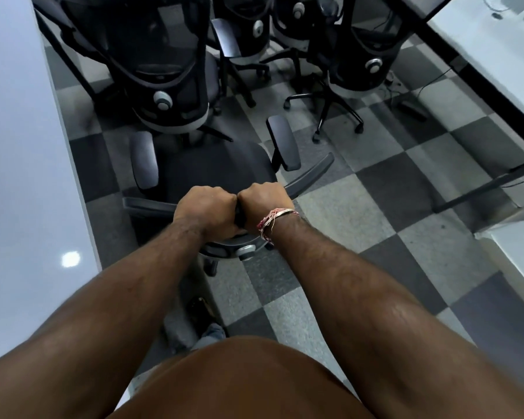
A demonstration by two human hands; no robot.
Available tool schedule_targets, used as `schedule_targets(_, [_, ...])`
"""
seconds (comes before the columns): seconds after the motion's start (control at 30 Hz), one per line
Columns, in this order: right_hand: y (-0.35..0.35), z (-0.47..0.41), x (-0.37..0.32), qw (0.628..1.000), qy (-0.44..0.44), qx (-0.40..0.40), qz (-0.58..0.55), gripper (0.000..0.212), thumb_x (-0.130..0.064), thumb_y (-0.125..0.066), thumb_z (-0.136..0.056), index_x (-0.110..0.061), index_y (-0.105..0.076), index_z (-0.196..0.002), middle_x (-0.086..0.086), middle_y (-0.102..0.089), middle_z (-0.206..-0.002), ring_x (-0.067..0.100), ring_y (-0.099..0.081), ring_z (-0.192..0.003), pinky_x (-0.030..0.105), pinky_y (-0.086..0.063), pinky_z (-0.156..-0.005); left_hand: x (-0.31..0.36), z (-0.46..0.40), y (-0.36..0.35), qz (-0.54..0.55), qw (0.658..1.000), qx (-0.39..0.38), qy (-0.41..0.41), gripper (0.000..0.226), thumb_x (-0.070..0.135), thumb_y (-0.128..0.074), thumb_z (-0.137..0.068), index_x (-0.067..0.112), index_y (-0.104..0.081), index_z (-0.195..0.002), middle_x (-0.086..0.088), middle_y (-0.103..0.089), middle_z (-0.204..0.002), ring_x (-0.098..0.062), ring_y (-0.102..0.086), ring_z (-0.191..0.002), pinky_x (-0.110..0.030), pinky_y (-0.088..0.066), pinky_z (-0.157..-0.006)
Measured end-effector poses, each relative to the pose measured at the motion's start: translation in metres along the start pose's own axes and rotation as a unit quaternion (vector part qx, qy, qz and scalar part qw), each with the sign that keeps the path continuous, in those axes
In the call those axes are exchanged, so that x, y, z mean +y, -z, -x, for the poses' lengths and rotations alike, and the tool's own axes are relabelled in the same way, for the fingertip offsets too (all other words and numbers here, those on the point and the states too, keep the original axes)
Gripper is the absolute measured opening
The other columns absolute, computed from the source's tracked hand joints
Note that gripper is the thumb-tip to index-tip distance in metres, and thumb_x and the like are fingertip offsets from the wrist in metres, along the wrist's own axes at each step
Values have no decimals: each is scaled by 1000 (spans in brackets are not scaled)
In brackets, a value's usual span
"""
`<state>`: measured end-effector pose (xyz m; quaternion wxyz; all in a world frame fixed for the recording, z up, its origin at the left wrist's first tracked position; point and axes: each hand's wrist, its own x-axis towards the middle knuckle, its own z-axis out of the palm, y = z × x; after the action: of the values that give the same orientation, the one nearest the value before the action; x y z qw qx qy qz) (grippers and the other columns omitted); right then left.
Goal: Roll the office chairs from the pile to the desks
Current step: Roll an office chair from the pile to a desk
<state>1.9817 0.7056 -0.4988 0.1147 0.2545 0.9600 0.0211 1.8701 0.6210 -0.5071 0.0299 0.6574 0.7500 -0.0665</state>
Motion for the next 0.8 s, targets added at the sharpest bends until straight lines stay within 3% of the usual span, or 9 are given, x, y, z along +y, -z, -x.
schedule_targets(0.07, [-7, 24, 11, 1000, -15, -1, 0, 16, -32, -59, -88, -25, -58, -74, -6, -55, -66, 24, -67, -71, 30, -37, -58, 26, 4, 2, -6, 1000, -4, -15, 50, 76, -52, -80, 27, -61, -77, 6, -70, -77, -23, -68, -67, -34, -54, -62])
schedule_targets(0.17, [-22, 61, 29, 999, -39, -4, -2, 13, -32, -58, -88, -24, -67, -83, -4, -68, -82, 25, -69, -77, 29, -37, -59, 65, 8, 4, -14, 999, -10, -32, 47, 72, -50, -82, 27, -60, -77, 5, -69, -76, -24, -67, -66, -34, -56, -64])
schedule_targets(0.47, [-52, 172, 71, 991, -135, -10, -3, 13, -36, -60, -85, -26, -61, -77, -5, -67, -80, 24, -64, -68, 29, -38, -57, 172, 13, 13, -27, 990, -17, -134, 41, 64, -51, -82, 26, -67, -83, 4, -70, -80, -24, -69, -72, -35, -56, -68])
schedule_targets(0.63, [-65, 222, 87, 983, -182, -12, -2, 20, -36, -55, -85, -24, -57, -70, -5, -64, -73, 22, -49, -56, 28, -37, -55, 217, 14, 15, -36, 978, -12, -204, 40, 61, -53, -82, 25, -70, -83, 3, -72, -79, -24, -70, -72, -32, -52, -63])
schedule_targets(0.8, [-75, 268, 96, 970, -239, -16, -31, 18, -37, -54, -83, -23, -59, -72, -3, -66, -75, 24, -65, -66, 29, -41, -57, 258, 12, 21, -51, 959, -13, -279, 36, 58, -56, -82, 24, -68, -80, 4, -69, -76, -23, -68, -70, -32, -50, -61])
